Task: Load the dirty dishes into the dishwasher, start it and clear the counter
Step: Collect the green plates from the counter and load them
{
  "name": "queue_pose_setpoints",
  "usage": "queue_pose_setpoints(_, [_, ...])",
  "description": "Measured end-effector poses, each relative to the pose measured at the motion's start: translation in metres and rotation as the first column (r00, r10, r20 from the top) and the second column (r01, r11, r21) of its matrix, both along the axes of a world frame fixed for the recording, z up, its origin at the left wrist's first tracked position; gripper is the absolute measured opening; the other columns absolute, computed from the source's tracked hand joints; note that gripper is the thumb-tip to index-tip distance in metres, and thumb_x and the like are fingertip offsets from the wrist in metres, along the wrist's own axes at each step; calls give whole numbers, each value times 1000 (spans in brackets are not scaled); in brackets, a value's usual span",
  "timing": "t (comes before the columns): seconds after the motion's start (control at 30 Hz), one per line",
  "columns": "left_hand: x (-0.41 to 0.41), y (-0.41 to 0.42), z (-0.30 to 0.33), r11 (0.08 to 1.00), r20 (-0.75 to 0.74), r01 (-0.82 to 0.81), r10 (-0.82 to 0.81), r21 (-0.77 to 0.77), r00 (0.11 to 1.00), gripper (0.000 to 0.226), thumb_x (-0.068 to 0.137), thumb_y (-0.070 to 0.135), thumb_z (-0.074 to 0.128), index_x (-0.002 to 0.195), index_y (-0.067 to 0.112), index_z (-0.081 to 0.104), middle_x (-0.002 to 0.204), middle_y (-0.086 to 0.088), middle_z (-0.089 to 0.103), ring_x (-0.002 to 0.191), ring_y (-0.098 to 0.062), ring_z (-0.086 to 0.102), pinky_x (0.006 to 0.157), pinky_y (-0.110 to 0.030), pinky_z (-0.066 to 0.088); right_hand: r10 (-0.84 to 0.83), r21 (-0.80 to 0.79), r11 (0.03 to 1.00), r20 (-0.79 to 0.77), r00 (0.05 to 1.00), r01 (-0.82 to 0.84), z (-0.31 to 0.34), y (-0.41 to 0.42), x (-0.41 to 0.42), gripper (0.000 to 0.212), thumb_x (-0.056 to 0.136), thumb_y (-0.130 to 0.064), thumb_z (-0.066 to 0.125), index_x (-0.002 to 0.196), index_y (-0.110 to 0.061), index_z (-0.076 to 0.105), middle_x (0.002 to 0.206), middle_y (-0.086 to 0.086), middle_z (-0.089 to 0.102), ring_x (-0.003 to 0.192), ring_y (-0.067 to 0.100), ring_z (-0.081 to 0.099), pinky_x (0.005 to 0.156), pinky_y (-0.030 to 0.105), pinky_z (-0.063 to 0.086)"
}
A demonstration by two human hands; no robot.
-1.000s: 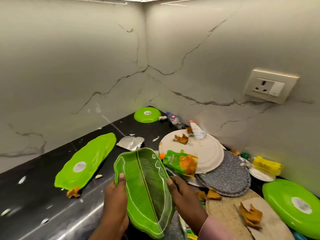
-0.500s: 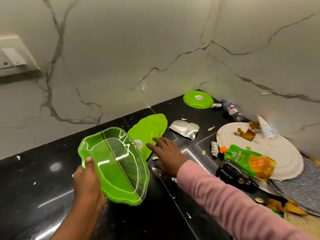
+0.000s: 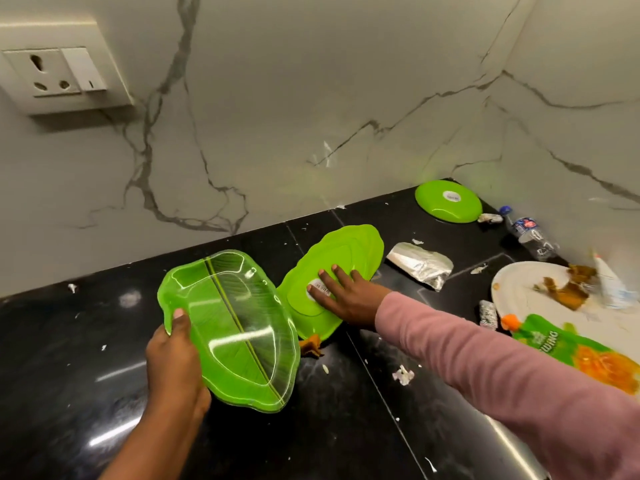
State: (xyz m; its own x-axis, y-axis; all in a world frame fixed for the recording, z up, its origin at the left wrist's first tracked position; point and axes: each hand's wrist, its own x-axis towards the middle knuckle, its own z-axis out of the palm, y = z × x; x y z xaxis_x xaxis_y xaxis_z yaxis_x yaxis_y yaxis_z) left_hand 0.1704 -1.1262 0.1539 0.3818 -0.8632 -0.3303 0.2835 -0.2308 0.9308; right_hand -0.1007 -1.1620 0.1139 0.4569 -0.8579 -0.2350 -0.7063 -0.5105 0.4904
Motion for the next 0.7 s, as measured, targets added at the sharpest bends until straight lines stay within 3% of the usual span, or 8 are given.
queue_pose_setpoints(0.13, [-12,0,0,1000,-23,22,-22,-1,1000,24,103,24,44,88,17,61,89,-4,65,78,-23,63,79,-39,50,9,-203,979,26,1000,-4,-17,28,-10,40,101,-9,10,125,-9,42,111,24,67,93,45,66,64,50,57])
queue_pose_setpoints(0.33, [-33,10,5,999,-32,44,-44,-3,998,23,103,26,44,88,18,61,89,-5,65,78,-25,62,74,-38,51,57,-307,951,123,991,-16,8,76,-59,30,87,-15,34,115,-11,46,104,17,70,88,38,69,63,42,56])
queue_pose_setpoints(0.47, [-52,17,11,997,-36,70,-70,-9,997,25,103,27,44,86,19,61,87,-5,65,76,-25,62,73,-38,52,6,-309,943,386,923,123,57,96,-98,39,76,-17,38,108,-12,60,93,12,72,75,31,70,50,35,55])
queue_pose_setpoints(0.53, [-60,21,12,997,-36,75,-76,-8,996,24,102,30,45,86,19,61,90,-7,65,81,-29,63,78,-46,54,-64,-337,883,603,795,327,90,108,-111,40,74,-17,46,106,-10,69,84,14,72,63,33,69,44,35,52])
queue_pose_setpoints(0.6, [-70,25,13,995,-32,98,-98,5,995,23,101,33,47,88,19,61,94,-9,65,92,-32,63,89,-57,50,-142,-259,758,830,539,599,123,122,-121,33,83,-13,56,115,-9,65,77,20,69,62,39,65,51,35,48])
queue_pose_setpoints(0.7, [-88,35,18,989,-75,145,-145,-9,987,21,102,29,44,99,17,61,96,-11,65,93,-33,63,92,-56,48,-92,4,710,992,87,704,151,135,-142,35,87,-28,66,120,-16,59,94,2,70,83,25,66,71,29,46])
